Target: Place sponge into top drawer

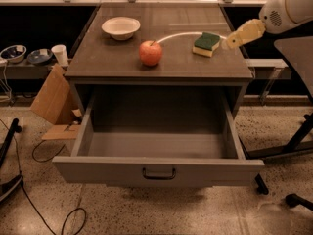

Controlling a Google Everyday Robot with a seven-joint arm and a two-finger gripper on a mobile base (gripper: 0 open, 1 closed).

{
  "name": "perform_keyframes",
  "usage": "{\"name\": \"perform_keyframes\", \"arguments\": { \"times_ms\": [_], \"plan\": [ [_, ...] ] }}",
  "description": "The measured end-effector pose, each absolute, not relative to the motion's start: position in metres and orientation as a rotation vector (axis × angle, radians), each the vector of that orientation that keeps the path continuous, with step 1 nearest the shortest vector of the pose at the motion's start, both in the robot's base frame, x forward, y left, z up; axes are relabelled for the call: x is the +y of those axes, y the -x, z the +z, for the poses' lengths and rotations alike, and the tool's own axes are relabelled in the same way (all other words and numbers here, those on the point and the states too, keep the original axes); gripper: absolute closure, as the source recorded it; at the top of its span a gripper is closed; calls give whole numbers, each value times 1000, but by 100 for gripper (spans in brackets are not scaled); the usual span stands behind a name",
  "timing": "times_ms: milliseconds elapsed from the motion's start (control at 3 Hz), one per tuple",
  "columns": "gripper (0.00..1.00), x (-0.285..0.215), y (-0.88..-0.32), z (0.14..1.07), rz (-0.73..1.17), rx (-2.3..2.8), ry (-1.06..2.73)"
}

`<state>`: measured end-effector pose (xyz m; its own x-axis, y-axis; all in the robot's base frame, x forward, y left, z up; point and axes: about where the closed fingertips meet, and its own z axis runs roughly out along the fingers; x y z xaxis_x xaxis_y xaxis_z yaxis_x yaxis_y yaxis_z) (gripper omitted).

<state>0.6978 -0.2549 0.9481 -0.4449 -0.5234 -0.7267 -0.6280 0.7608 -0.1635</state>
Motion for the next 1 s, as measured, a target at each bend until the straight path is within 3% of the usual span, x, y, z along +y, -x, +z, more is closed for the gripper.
{"name": "perform_keyframes", "arguments": {
  "times_ms": [1000],
  "plan": [
    [0,-215,-754,918,322,2081,487]
  ]
}}
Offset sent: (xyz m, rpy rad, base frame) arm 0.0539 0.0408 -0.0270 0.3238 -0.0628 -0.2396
